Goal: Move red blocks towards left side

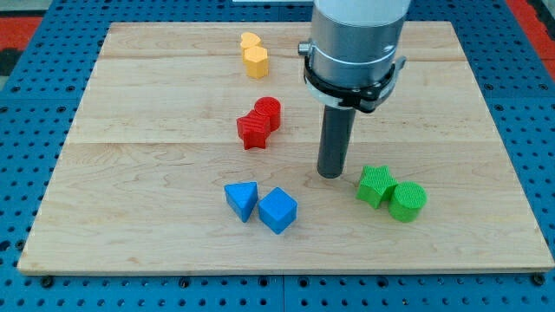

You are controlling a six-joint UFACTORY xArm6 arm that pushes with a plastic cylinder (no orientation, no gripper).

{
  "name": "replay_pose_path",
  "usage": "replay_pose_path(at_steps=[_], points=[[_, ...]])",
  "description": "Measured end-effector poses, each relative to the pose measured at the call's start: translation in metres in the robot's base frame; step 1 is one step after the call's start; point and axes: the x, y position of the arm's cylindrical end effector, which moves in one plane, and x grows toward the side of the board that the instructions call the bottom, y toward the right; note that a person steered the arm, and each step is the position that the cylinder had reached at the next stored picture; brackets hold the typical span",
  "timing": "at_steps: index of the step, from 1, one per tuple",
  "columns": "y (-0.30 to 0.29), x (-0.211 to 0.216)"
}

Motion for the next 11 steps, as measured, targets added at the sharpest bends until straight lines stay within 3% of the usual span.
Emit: replay_pose_path(at_steps=[2,4,5,7,8,9,11], points=[[-0.028,-0.014],[-0.017,-0.065],[-0.017,-0.069],[-0.093,-0.069],[-0.027,-0.083],[-0.008,-0.122],[-0.174,-0.116]])
